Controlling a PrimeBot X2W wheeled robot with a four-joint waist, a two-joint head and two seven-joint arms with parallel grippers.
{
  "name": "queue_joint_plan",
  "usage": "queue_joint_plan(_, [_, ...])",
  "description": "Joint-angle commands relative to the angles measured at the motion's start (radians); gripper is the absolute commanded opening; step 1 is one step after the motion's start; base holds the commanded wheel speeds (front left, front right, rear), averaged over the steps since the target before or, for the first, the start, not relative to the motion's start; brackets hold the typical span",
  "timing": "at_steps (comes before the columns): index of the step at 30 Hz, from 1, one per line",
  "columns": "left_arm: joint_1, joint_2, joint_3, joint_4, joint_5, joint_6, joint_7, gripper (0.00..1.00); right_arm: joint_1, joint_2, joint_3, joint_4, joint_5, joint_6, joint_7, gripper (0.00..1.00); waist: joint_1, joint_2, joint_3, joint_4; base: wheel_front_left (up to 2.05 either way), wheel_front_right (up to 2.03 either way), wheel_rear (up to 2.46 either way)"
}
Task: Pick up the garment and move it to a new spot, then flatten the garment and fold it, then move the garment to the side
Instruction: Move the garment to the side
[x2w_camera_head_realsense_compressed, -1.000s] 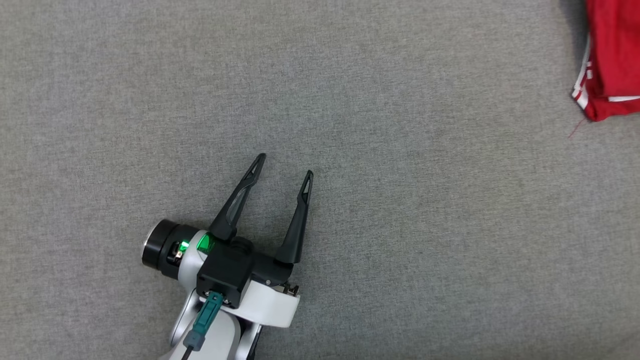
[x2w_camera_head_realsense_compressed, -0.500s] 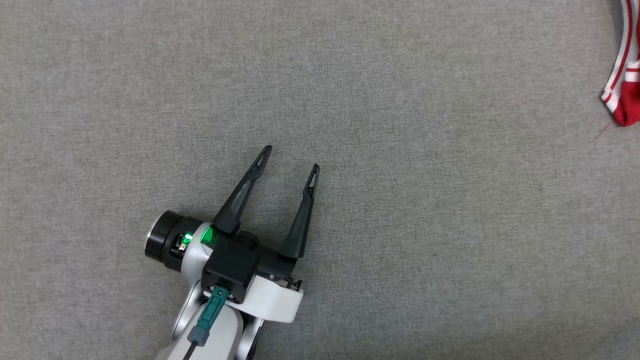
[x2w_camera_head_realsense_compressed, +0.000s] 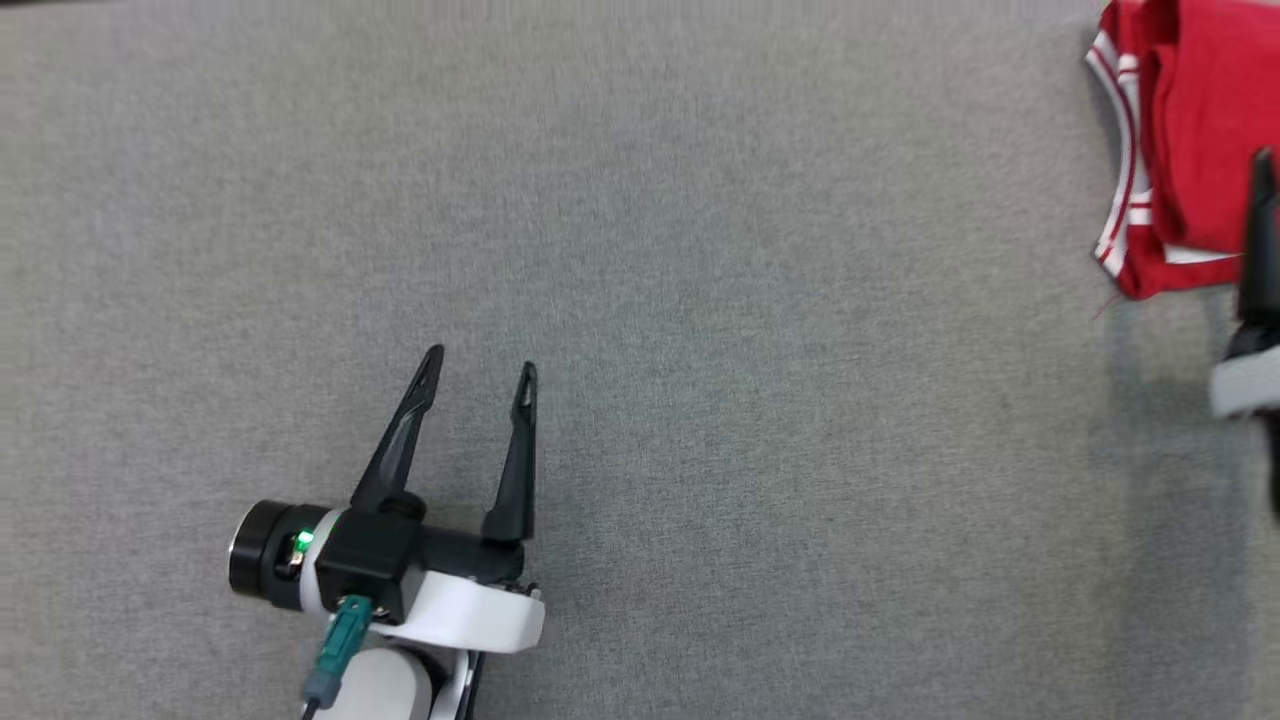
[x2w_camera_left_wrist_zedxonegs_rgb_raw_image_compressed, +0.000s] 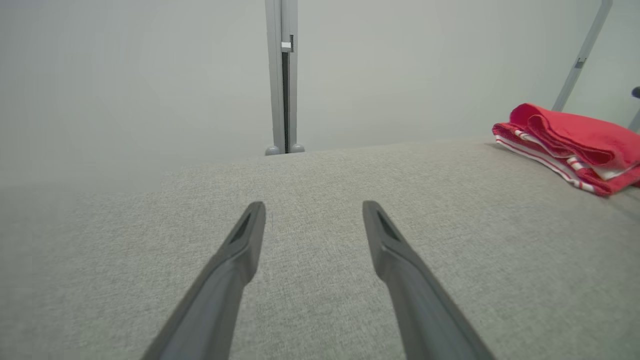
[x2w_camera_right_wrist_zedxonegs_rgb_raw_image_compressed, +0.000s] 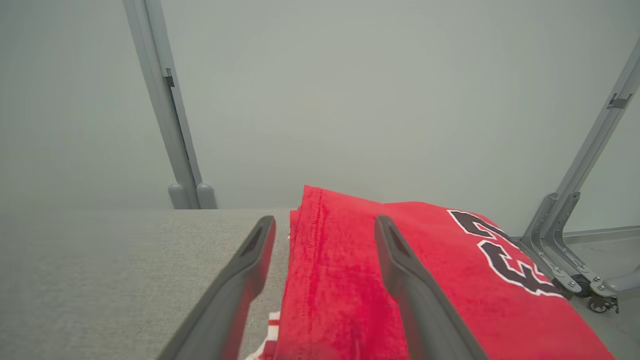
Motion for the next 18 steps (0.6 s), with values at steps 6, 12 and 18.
queue_joint_plan(6, [0.078, 0.001, 0.057, -0.002, -0.077, 0.024, -0.001, 1.00, 0.212, 0.176, -0.062, -0.171, -0.154, -0.001, -0.004, 1.00, 0.0000, 0.0000, -0.173, -0.001, 0.00, 0.00, 0.00])
queue_joint_plan(12, [0.155, 0.002, 0.105, -0.021, -0.100, 0.030, -0.001, 1.00, 0.357, 0.285, -0.057, -0.297, -0.269, -0.001, -0.004, 1.00, 0.0000, 0.0000, -0.272, -0.003, 0.00, 0.00, 0.00])
queue_joint_plan(18, [0.215, 0.002, 0.122, -0.060, -0.082, 0.031, -0.001, 1.00, 0.444, 0.337, -0.035, -0.384, -0.308, -0.001, -0.004, 1.00, 0.0000, 0.0000, -0.323, -0.003, 0.00, 0.00, 0.00])
